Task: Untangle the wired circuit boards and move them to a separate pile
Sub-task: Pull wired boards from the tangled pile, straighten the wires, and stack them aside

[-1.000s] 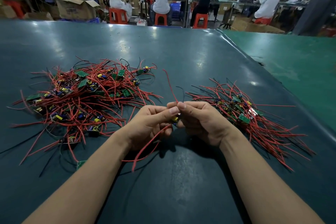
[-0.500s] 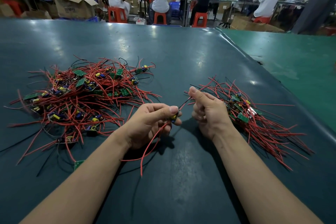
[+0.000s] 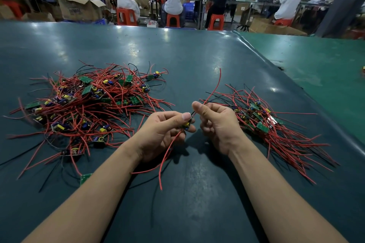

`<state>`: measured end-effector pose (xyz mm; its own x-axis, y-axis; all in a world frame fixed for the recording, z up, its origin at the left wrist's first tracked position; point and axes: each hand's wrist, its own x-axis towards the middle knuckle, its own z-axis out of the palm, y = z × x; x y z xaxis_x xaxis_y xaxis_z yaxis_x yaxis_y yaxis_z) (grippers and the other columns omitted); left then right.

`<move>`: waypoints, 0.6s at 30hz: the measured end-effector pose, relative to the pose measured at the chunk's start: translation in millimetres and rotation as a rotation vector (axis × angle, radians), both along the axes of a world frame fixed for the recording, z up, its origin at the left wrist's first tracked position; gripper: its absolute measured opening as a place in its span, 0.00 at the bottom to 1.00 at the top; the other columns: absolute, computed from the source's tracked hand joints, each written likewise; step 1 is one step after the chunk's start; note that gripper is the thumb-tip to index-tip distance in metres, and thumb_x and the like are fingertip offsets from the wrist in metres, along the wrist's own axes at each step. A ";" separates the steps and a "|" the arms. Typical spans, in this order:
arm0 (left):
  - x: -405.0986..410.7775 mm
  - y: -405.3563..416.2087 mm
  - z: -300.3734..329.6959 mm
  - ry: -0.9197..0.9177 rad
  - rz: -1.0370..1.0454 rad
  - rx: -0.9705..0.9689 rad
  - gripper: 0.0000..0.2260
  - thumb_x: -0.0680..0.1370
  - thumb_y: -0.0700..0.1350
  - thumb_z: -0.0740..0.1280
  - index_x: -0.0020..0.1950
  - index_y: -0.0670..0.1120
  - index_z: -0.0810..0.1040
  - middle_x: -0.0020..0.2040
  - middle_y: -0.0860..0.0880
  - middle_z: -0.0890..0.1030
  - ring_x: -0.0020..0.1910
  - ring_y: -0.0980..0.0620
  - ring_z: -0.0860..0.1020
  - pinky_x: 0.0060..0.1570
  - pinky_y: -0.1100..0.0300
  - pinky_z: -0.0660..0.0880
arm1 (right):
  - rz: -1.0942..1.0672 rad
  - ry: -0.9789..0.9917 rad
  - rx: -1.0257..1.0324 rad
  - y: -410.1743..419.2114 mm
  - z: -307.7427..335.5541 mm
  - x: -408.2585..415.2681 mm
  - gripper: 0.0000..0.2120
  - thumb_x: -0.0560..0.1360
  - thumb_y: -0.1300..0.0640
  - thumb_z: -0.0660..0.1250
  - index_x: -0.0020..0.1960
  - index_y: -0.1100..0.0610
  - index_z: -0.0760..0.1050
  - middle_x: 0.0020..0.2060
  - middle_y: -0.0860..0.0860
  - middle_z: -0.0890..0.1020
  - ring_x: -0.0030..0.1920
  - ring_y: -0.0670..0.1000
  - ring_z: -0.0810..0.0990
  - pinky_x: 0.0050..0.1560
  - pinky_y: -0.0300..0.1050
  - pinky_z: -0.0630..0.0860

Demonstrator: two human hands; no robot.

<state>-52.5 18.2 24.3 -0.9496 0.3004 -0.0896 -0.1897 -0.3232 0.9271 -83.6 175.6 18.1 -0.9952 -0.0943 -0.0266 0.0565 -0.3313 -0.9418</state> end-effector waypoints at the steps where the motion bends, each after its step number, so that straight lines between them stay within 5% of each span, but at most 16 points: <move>1: 0.0 0.4 0.3 0.001 0.006 0.002 0.11 0.71 0.45 0.69 0.46 0.37 0.80 0.35 0.44 0.82 0.26 0.57 0.74 0.28 0.69 0.72 | -0.011 0.001 0.003 -1.3 0.0 0.3 0.16 0.59 0.51 0.77 0.29 0.53 0.69 0.22 0.49 0.69 0.20 0.45 0.63 0.19 0.34 0.59; 10: -0.4 -2.0 1.4 -0.024 -0.007 0.029 0.08 0.71 0.46 0.69 0.40 0.42 0.84 0.35 0.45 0.82 0.26 0.56 0.73 0.27 0.68 0.71 | 0.081 -0.103 -0.260 6.2 4.0 -0.5 0.17 0.66 0.52 0.74 0.35 0.51 0.64 0.26 0.46 0.66 0.20 0.43 0.60 0.25 0.37 0.50; 18: -2.1 -3.9 0.8 -0.026 0.002 0.049 0.07 0.72 0.45 0.71 0.38 0.44 0.85 0.35 0.46 0.82 0.25 0.57 0.74 0.26 0.67 0.72 | -0.064 -0.113 -0.558 19.8 11.3 -6.2 0.14 0.71 0.52 0.70 0.35 0.52 0.66 0.27 0.45 0.63 0.21 0.41 0.60 0.19 0.32 0.57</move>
<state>-54.6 14.3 25.1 -0.9477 0.3030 -0.0997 -0.2130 -0.3683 0.9050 -89.8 195.4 29.4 -0.9933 -0.0638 -0.0968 0.1100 -0.7826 -0.6127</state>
